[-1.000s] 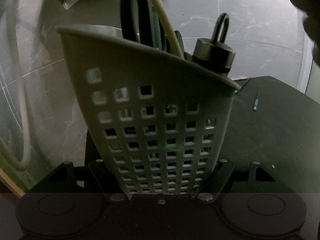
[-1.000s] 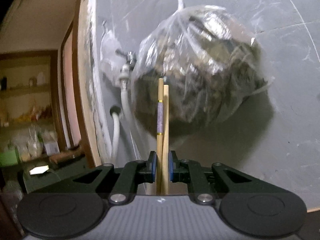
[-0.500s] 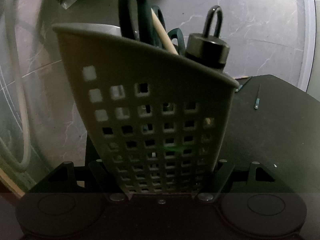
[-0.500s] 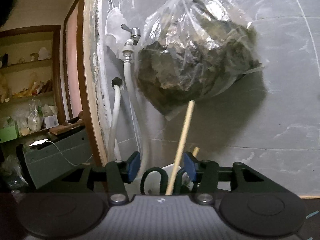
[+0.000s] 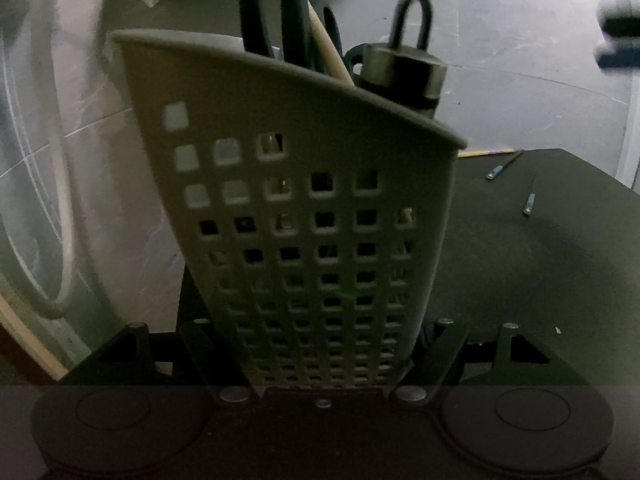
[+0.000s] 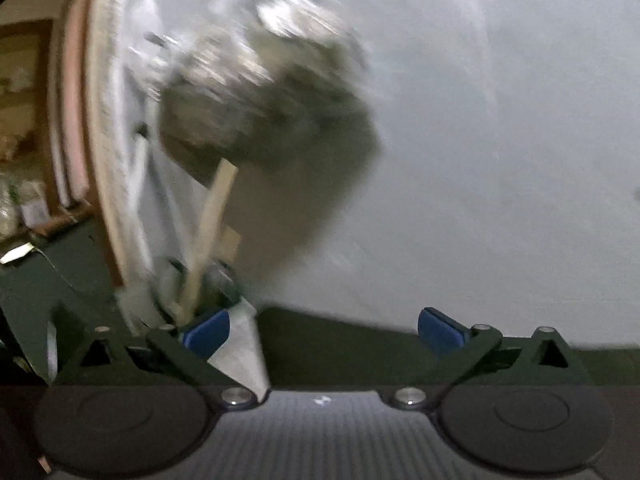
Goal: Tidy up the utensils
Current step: 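Open the right tool to release the chopsticks in the caddy, then move the open right tool down to the teal-handled sticks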
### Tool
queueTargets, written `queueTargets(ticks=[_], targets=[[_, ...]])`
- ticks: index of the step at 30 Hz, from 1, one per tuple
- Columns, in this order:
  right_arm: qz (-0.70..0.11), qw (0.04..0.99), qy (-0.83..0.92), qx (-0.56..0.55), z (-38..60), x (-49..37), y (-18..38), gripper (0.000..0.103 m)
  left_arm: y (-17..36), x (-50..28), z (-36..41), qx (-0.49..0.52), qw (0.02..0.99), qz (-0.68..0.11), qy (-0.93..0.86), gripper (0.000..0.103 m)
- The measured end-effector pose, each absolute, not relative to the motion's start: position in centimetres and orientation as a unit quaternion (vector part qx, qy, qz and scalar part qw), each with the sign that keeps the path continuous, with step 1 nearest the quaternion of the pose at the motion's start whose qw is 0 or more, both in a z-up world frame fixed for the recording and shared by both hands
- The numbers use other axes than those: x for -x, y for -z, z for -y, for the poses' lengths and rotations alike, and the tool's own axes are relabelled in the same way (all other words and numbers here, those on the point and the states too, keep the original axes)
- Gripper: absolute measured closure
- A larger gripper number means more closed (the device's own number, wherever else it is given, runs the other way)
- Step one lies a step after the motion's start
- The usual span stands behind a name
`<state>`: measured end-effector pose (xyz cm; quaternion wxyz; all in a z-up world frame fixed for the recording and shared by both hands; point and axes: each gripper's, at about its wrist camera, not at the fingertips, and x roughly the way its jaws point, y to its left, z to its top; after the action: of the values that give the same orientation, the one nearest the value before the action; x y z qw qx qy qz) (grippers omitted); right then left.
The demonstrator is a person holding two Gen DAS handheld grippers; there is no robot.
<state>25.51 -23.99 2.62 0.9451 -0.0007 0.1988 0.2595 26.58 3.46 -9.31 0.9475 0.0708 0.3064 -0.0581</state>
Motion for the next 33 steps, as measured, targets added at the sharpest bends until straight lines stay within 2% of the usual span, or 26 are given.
queueTargets(ticks=[6,11,21,33], targets=[[-0.308,0.922,-0.218,0.084,28.9,-29.5,0.0,0.001,9.3,-26.3,-1.9,-0.065,0.949,-0.308,0.029,0.025],[-0.348,0.897,-0.227,0.152,32.2,-34.2,1.5,0.001,9.2,-25.9,-0.5,-0.060,0.949,-0.310,0.001,0.025],[-0.397,0.848,-0.331,0.118,35.5,-46.6,4.0,0.001,8.8,-24.7,2.5,-0.046,0.946,-0.315,-0.065,0.024],[-0.418,0.814,-0.387,0.116,35.8,-53.9,7.8,0.000,7.9,-24.4,6.3,-0.037,0.940,-0.319,-0.116,0.024]])
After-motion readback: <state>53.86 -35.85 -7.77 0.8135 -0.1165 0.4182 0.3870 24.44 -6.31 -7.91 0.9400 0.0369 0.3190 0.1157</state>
